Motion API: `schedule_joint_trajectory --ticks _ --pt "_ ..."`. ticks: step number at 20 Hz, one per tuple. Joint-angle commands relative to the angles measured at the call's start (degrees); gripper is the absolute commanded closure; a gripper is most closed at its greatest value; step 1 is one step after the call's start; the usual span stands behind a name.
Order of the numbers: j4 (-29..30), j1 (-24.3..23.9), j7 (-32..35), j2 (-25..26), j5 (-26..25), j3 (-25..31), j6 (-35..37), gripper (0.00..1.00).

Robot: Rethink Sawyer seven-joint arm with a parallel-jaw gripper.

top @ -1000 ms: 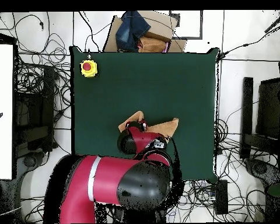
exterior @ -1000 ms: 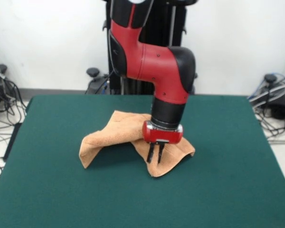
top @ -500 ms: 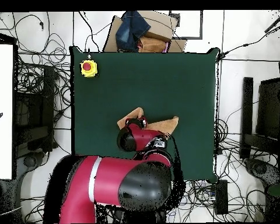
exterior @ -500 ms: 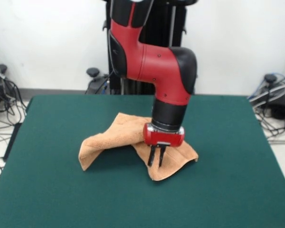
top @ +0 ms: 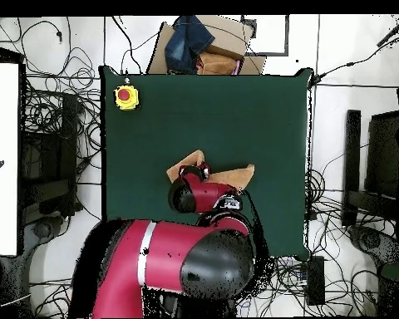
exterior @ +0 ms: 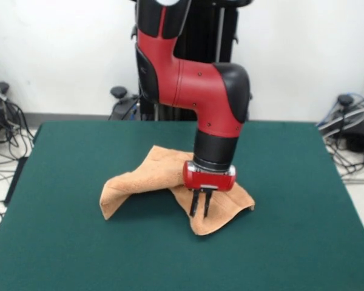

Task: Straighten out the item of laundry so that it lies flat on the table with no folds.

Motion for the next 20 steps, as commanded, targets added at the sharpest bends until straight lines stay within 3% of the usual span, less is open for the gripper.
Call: schedule_joint_trajectory --ticks 1,11,20 --pt "-4.9 -0.8 8.7 -0.5 -2.2 8.4 -3.3 1.00" --pt "-5.8 3.4 7.9 -3.1 0.6 3.1 -2.2 1.00" --pt "-3.9 5.9 10.4 -3.8 5.1 -0.7 -8.9 1.00"
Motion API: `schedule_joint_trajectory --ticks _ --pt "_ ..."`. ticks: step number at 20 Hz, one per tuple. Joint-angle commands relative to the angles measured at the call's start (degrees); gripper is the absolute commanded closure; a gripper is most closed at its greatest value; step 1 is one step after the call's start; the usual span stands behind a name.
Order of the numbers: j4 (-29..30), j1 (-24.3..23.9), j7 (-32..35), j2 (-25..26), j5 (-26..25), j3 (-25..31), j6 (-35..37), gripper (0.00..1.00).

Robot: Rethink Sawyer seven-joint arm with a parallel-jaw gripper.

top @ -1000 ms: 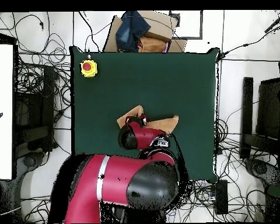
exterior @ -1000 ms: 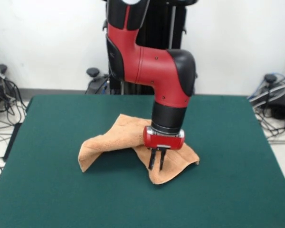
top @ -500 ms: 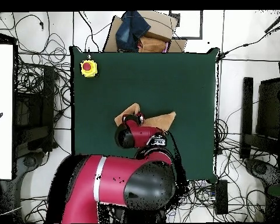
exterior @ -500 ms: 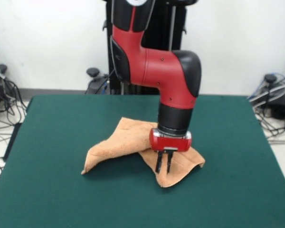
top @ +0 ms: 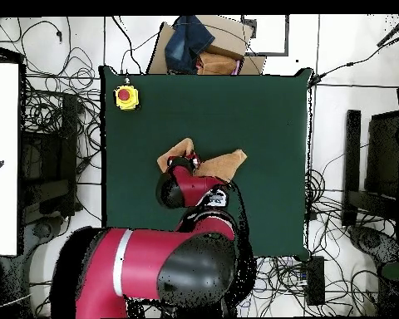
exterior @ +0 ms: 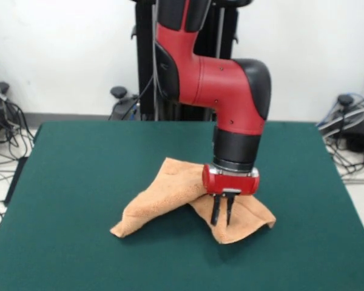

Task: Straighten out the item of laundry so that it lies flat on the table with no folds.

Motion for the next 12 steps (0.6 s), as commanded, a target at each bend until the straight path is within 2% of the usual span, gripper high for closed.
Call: schedule_joint_trajectory --ticks 1,9,12 --pt "-2.7 1.6 10.4 -1.2 4.4 0.1 -6.2 1.00" --pt "-1.8 -1.6 11.0 0.0 3.7 3.4 -4.2 1.00" --pt "0.2 -0.7 11.5 -1.3 5.1 2.1 -3.6 1.00"
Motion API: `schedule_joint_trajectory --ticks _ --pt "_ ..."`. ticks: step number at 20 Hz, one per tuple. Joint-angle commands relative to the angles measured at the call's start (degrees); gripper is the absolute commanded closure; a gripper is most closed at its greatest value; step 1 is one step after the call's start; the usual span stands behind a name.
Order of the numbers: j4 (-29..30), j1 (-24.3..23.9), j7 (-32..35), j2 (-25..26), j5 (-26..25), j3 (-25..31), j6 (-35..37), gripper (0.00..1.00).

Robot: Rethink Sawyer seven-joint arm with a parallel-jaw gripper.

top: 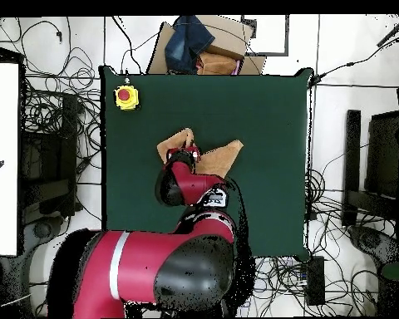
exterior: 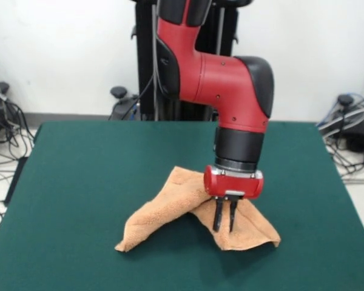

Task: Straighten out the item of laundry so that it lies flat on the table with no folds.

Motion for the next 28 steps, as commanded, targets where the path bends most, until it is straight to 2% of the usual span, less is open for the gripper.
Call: schedule_joint_trajectory --ticks 1,4,6,7,9,10,11,13,20,25,28 --pt "1.2 -0.5 12.0 -0.5 4.4 2.0 1.3 1.00" --pt "2.8 -3.6 14.0 2.8 6.3 4.5 5.3 1.00" --pt "3.6 -3.7 14.2 4.0 8.4 4.2 7.3 1.00" --pt "5.7 -2.7 13.9 2.1 9.9 3.2 11.0 1.00" --pt "12.9 -2.1 12.5 -5.6 9.7 2.9 20.7 1.00" --pt "16.1 -2.6 10.8 -9.2 9.2 3.6 28.3 1.00" --pt "19.1 -4.4 9.4 -11.6 8.1 5.1 32.7 1.00" --pt "23.6 -6.4 8.1 -14.3 6.5 6.3 35.7 1.00" --pt "31.0 -7.8 9.0 -16.9 2.6 3.6 31.3 1.00" --pt "28.0 -9.3 9.5 -12.3 3.0 6.1 28.0 1.00" --pt "26.8 -8.7 9.7 -11.8 2.9 5.5 24.9 1.00"
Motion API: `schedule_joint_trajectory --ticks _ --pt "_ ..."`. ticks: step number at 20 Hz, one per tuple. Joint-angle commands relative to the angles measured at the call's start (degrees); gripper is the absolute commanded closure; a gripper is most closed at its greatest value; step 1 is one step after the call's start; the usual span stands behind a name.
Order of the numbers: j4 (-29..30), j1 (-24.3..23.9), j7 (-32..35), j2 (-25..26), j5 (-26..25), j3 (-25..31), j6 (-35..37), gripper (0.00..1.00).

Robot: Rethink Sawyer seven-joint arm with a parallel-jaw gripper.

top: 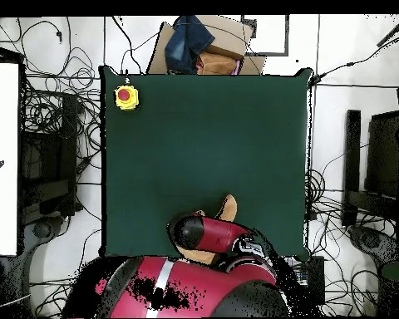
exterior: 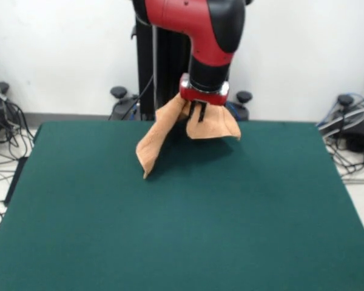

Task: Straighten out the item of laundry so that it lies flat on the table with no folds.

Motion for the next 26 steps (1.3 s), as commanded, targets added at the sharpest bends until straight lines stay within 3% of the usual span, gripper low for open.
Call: schedule_joint_trajectory --ticks 1,4,7,14,26 --pt "0.3 -0.7 9.9 1.6 -0.8 4.9 -5.5 1.00" --pt "0.6 0.2 9.8 -0.2 -0.9 4.3 -6.1 1.00" --pt "-0.9 4.4 9.4 -2.5 -1.8 0.5 -10.2 1.00" --pt "-2.1 7.0 6.2 -6.6 -2.1 -0.9 -5.1 1.00" --pt "-3.9 2.2 7.6 -6.3 -5.7 2.7 -14.1 1.00"
